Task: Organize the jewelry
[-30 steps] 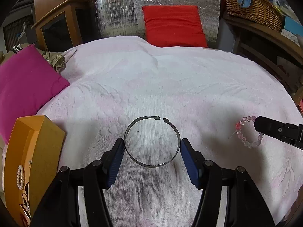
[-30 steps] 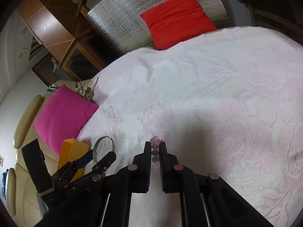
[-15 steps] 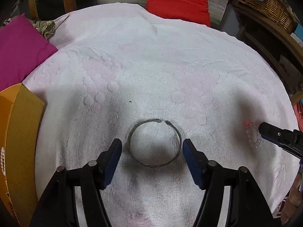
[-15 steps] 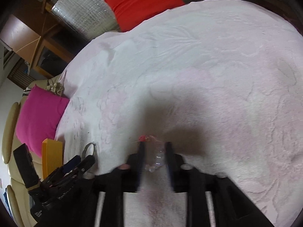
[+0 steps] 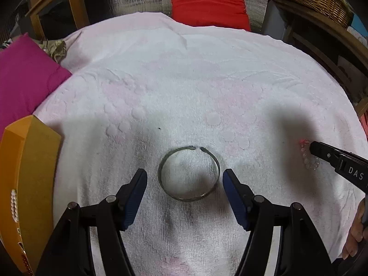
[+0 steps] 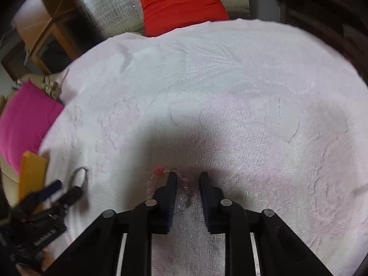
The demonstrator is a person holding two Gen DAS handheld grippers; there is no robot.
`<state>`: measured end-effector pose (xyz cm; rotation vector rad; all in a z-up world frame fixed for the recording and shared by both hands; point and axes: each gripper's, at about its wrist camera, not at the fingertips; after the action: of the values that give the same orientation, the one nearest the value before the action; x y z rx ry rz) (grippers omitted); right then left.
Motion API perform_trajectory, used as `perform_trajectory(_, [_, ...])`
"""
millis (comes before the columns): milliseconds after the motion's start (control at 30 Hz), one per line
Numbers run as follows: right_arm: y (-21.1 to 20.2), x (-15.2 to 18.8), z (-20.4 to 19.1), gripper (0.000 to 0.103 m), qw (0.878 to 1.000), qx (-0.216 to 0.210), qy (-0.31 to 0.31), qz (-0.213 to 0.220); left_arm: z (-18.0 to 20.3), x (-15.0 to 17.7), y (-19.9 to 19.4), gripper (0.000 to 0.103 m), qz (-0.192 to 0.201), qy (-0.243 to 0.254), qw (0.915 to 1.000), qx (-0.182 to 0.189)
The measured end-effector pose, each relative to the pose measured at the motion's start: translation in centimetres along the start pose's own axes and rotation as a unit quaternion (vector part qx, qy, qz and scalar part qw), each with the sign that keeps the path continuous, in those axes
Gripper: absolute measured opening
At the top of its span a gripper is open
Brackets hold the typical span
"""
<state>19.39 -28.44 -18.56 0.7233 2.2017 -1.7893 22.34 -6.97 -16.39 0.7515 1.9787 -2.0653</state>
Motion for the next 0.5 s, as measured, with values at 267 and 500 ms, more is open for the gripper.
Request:
perform_trajectory(267, [-0.7,-0.3,-0.5,0.014,1.0,-0.023,0.0,0.007,0.3,-0.5,-0.9,0.07,0.02,0.008,0.9996,-0.021])
perform_trajectory(500, [-1.3,-0.9,2.8,0.015,0.995,-0.076,0.061,0.003,-2.0,-1.1,-1.0,0.071,0.019,-0.014,0.9997,-0.011])
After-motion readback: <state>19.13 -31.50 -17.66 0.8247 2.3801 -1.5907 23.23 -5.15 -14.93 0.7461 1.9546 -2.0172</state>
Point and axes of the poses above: each gripper's, at about its wrist camera, not at the fingertips, and y roughly the way its jaws point, z to its right, x to its underside, and after that the axes turned 4 degrees about -z, right-handed
